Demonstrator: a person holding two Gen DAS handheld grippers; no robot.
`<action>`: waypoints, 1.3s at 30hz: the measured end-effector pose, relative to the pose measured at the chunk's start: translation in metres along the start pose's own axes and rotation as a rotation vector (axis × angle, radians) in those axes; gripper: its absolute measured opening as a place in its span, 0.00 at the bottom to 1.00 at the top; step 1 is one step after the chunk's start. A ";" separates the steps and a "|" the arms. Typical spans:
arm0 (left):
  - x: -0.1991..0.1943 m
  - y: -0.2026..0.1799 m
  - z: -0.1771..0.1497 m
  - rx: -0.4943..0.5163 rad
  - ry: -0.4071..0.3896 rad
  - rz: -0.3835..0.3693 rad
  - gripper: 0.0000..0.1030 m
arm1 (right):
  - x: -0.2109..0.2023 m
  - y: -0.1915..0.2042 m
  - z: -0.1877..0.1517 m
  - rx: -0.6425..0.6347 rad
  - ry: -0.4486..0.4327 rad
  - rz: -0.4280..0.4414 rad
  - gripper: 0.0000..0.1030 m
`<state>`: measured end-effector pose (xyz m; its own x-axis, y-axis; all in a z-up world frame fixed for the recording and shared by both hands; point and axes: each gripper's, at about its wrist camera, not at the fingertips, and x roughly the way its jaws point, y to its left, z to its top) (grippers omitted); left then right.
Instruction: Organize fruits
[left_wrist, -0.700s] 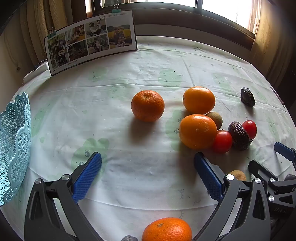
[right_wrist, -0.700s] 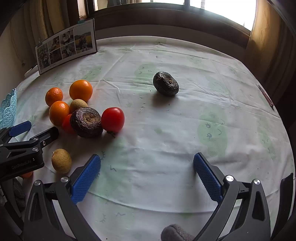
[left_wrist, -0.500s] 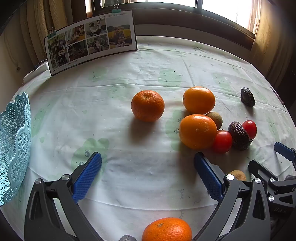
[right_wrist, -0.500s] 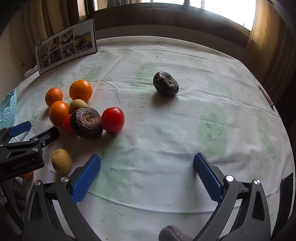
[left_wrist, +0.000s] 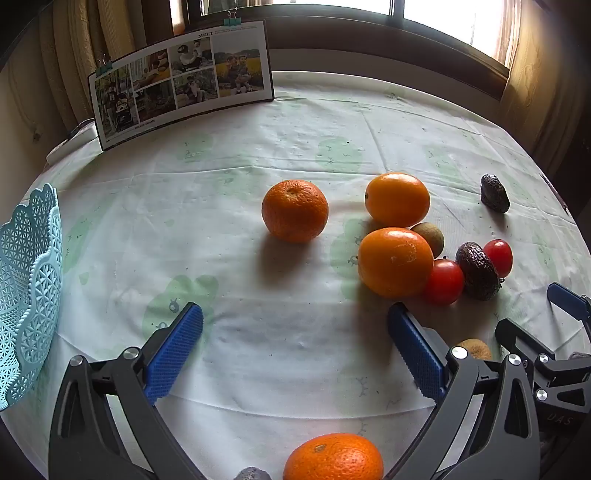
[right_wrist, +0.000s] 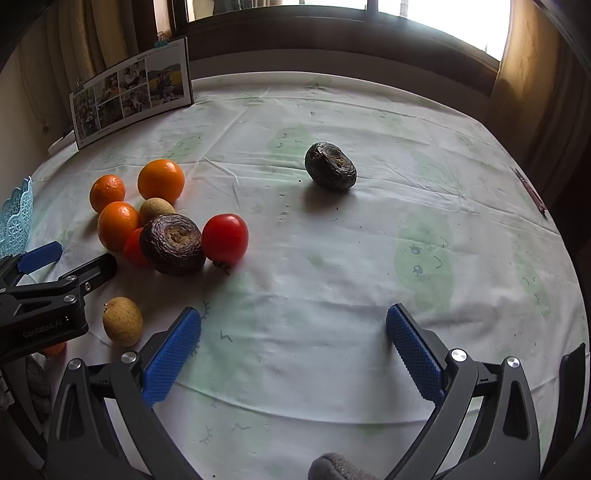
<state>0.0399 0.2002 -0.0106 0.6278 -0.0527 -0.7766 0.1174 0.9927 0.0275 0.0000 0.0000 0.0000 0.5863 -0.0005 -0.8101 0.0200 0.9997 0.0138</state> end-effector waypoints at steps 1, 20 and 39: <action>0.000 0.000 0.000 0.000 0.000 0.000 0.98 | 0.000 0.000 0.000 0.000 0.000 0.000 0.95; 0.000 0.002 0.001 0.014 0.003 -0.017 0.98 | 0.001 0.000 0.000 -0.005 0.002 -0.001 0.95; -0.026 0.022 -0.003 0.002 -0.082 -0.077 0.98 | -0.005 -0.001 -0.006 -0.053 0.010 0.028 0.95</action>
<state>0.0239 0.2242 0.0081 0.6777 -0.1371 -0.7224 0.1687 0.9853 -0.0288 -0.0072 -0.0007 0.0003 0.5782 0.0273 -0.8154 -0.0389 0.9992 0.0058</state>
